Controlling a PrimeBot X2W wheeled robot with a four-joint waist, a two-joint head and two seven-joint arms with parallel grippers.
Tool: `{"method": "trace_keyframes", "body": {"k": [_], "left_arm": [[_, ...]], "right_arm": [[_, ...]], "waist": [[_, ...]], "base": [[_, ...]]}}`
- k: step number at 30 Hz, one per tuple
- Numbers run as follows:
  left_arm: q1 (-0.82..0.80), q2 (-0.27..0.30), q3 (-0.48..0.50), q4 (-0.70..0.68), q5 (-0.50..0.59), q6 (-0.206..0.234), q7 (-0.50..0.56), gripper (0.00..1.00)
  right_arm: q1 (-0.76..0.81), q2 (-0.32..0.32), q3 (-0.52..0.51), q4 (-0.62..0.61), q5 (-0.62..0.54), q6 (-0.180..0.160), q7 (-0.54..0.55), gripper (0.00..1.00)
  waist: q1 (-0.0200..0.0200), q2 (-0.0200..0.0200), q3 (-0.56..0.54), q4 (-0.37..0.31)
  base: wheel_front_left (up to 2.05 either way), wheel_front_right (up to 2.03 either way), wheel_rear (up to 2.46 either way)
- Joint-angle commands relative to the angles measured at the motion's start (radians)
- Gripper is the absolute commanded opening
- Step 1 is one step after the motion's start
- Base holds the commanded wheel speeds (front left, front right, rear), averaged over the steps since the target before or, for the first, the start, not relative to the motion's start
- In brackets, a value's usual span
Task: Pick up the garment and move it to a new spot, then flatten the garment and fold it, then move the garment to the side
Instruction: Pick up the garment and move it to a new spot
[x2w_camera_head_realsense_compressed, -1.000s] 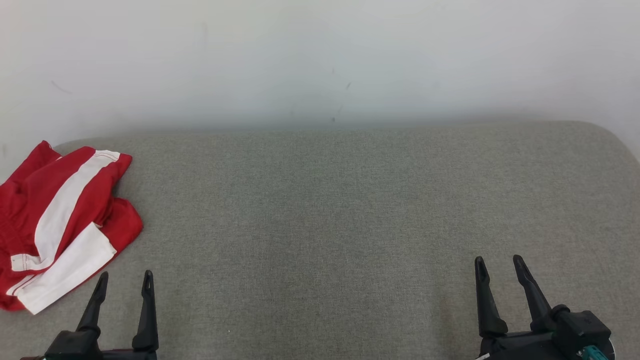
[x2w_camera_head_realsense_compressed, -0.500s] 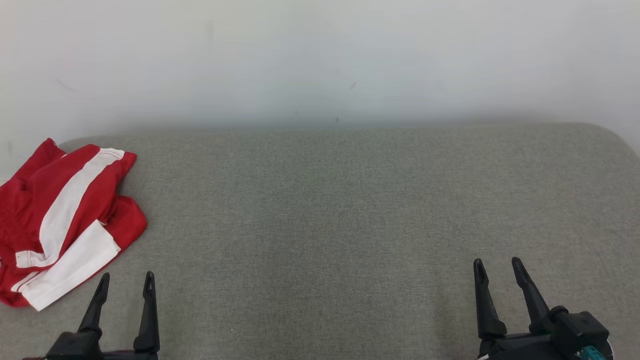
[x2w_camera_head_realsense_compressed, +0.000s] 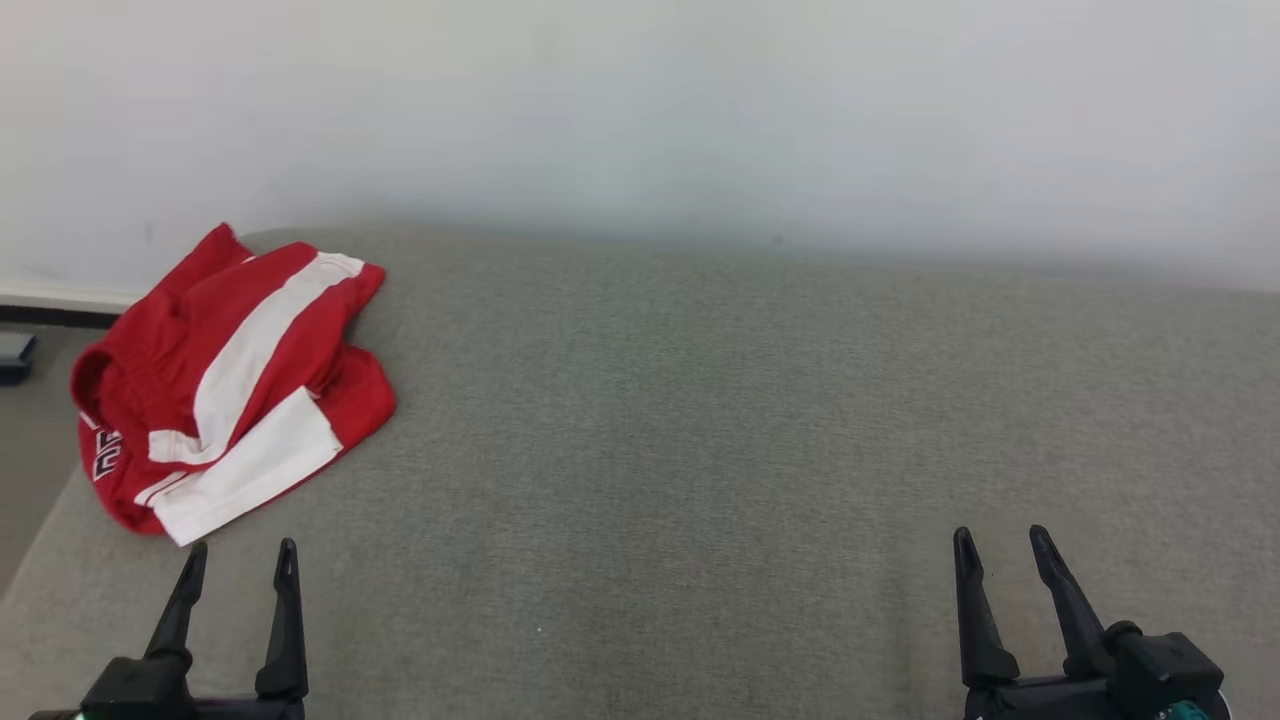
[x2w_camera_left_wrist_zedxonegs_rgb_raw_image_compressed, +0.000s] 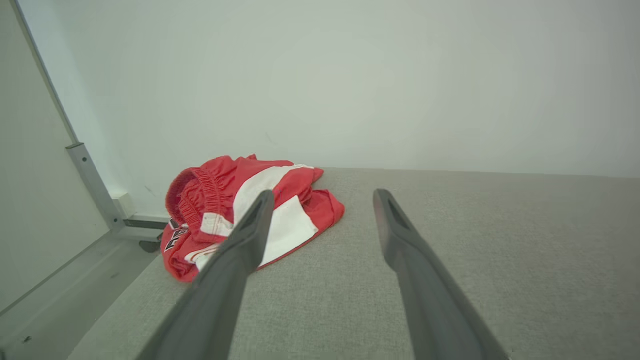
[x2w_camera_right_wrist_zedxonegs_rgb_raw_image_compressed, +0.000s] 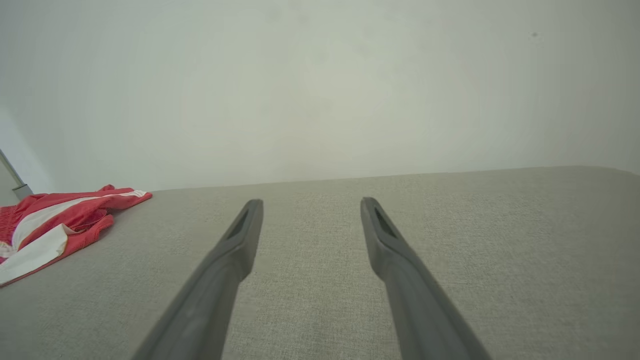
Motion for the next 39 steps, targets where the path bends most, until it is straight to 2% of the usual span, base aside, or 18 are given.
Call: {"method": "trace_keyframes", "body": {"k": [1, 10, 21, 33, 39], "left_arm": [[-0.005, 0.003, 0.002, 0.004, -0.001, 0.004, -0.004, 1.00], [0.006, -0.008, 0.016, 0.007, -0.006, 0.014, -0.004, 1.00], [0.000, -0.015, 0.032, 0.021, -0.004, 0.018, -0.004, 1.00], [0.002, -0.017, 0.086, 0.027, -0.009, 0.019, -0.004, 1.00], [-0.069, -0.003, 0.122, 0.040, -0.046, 0.013, -0.004, 1.00]], "right_arm": [[0.002, -0.002, -0.003, -0.001, 0.001, -0.002, -0.001, 1.00], [-0.007, -0.002, -0.001, 0.013, -0.012, -0.002, -0.001, 1.00], [-0.021, -0.002, 0.004, 0.024, -0.038, -0.002, -0.001, 1.00], [-0.045, -0.003, 0.018, 0.047, -0.055, -0.002, -0.001, 1.00], [-0.059, -0.003, 0.011, 0.036, -0.073, -0.002, -0.001, 1.00]], "waist": [[0.0000, -0.0001, 0.009, 0.068], [0.0000, -0.0001, 0.019, 0.228], [0.0000, -0.0001, 0.035, 0.378], [0.0000, -0.0001, 0.042, 0.382], [0.0000, -0.0001, 0.066, 0.321]], "base": [[0.00, 0.00, 0.00], [0.00, 0.00, 0.00], [0.00, 0.00, 0.00], [0.00, 0.00, 0.00], [0.00, 0.00, 0.00]]}}
